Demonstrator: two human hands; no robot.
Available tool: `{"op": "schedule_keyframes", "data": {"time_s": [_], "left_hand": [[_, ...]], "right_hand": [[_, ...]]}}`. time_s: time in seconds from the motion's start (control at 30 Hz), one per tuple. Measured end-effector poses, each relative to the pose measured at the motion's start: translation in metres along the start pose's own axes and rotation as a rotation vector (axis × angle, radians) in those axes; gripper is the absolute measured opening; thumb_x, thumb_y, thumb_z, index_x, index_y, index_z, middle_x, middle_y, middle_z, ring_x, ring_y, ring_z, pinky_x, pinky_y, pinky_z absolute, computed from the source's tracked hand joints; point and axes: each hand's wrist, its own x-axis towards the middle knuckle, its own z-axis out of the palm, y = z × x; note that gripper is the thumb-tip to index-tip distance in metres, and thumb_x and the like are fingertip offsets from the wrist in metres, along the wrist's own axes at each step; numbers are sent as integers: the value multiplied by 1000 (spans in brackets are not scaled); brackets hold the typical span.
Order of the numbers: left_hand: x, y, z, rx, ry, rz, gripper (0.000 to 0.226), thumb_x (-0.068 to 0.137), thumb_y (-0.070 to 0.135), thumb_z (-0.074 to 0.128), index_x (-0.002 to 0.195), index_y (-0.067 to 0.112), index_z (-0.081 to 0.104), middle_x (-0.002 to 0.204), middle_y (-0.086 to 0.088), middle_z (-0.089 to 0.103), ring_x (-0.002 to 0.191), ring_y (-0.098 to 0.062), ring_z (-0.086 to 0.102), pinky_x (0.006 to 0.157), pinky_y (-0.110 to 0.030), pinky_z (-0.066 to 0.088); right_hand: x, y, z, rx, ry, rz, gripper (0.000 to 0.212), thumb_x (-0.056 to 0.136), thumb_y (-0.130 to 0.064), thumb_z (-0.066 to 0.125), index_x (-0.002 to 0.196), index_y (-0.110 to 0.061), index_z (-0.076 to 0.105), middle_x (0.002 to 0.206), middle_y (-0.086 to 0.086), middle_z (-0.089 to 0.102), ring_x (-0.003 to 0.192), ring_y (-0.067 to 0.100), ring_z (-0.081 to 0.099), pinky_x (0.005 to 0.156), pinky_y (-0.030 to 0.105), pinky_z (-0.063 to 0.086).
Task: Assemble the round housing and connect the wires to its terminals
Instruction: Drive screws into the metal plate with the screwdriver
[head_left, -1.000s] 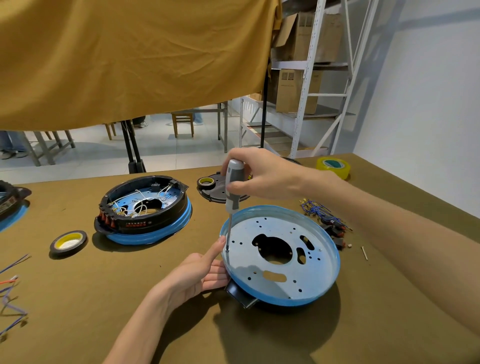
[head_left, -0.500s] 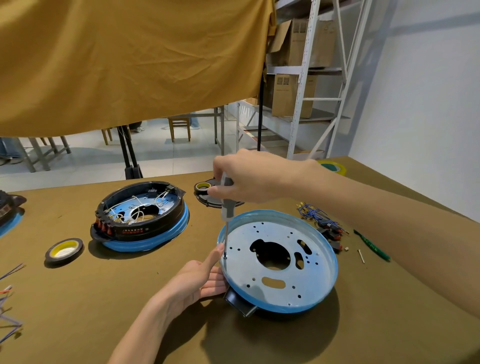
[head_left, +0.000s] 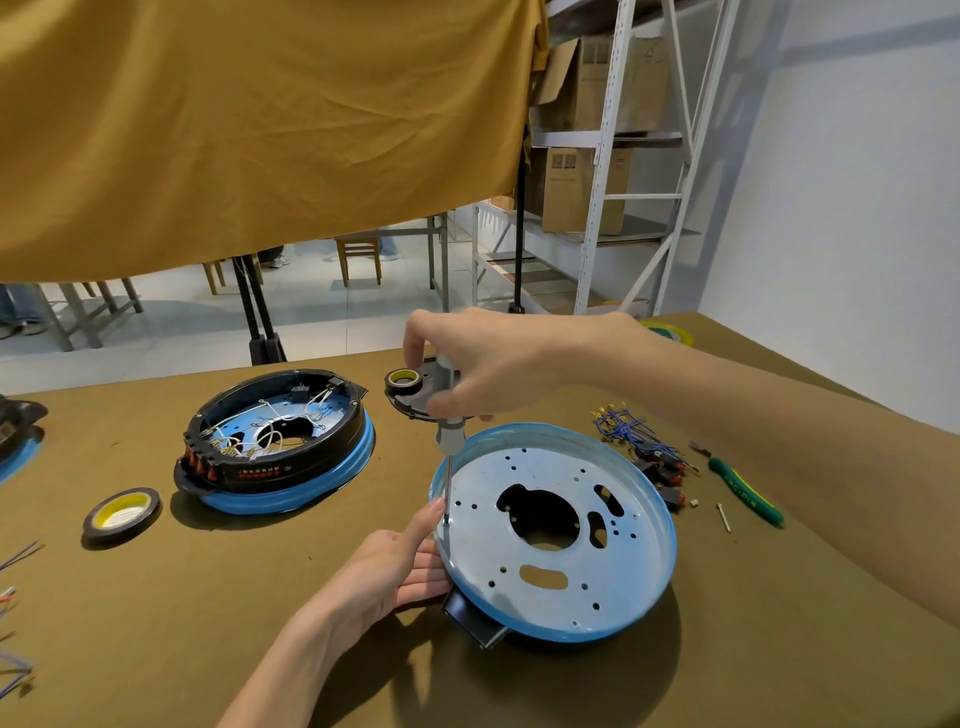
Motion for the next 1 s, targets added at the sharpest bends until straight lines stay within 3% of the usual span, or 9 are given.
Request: {"op": "schedule_keyframes", "data": {"time_s": [0.1, 0.23, 0.4, 0.53, 0.67, 0.77, 0.83, 0.9, 1.0], "left_hand": [[-1, 1, 3, -14, 24, -5, 99, 57, 82, 68, 117, 3, 67, 102, -13, 79, 95, -25, 78, 79, -33, 64], [-2, 3, 6, -13, 62, 1, 102, 54, 84, 66, 116, 3, 67, 101, -12, 80, 92, -23, 78, 79, -32, 64], [-2, 3, 8, -18, 98, -28, 106, 54, 86, 60, 114, 0, 70, 96, -13, 80, 86, -22, 79, 72, -29, 63], [-2, 4, 7, -12, 78, -33, 105, 55, 88, 60, 114, 2, 70, 98, -12, 80, 88, -22, 79, 72, -29, 63], [-4, 6, 9, -8, 80, -44, 107, 54, 87, 59, 115, 0, 69, 99, -14, 79, 88, -23, 78, 71, -29, 63], [-6, 9, 8, -16, 30, -60, 103, 57, 85, 60, 112, -1, 68, 91, -12, 78, 74, -18, 76, 63, -26, 60], [-7, 10, 6, -8, -6, -78, 95, 57, 86, 58, 100, 2, 69, 78, -9, 75, 63, -15, 71, 57, -24, 56], [-8, 11, 6, -19, -20, -85, 86, 56, 86, 59, 88, 6, 67, 70, -6, 71, 58, -13, 67, 54, -23, 55], [-7, 9, 3, -51, -29, -81, 85, 59, 86, 62, 91, 7, 66, 77, -8, 72, 63, -16, 68, 58, -23, 56]], "right_hand": [[3, -1, 7, -151, 112, 8, 37, 103, -52, 51, 120, -19, 46, 85, -2, 66, 49, 9, 64, 49, 25, 49], [2, 1, -1, -16, -5, 30, 44, 99, -39, 64, 130, -21, 39, 92, -3, 62, 74, 10, 60, 58, 26, 45], [3, 5, 3, -243, 127, 49, 40, 102, -53, 51, 119, -17, 43, 86, 0, 62, 58, 9, 55, 49, 29, 39], [-1, 8, -3, 36, -13, 48, 46, 95, -32, 68, 127, -20, 37, 93, 1, 66, 65, 12, 60, 42, 18, 45], [4, 5, 7, -168, 120, 20, 41, 101, -51, 55, 120, -17, 43, 86, 4, 65, 62, 17, 61, 49, 31, 44], [4, 2, 2, -61, 7, 7, 49, 95, -38, 68, 128, -18, 37, 89, 3, 58, 74, 18, 56, 58, 31, 42], [4, 2, -1, -9, -9, -1, 48, 93, -31, 71, 127, -19, 39, 91, 0, 59, 75, 14, 58, 58, 28, 43], [6, 1, 4, -68, 70, -19, 42, 97, -40, 67, 122, -17, 42, 90, -3, 61, 73, 13, 59, 57, 28, 44], [8, 0, 8, -163, 134, -16, 45, 99, -52, 60, 120, -16, 43, 84, -4, 59, 70, 14, 57, 55, 30, 41]]}}
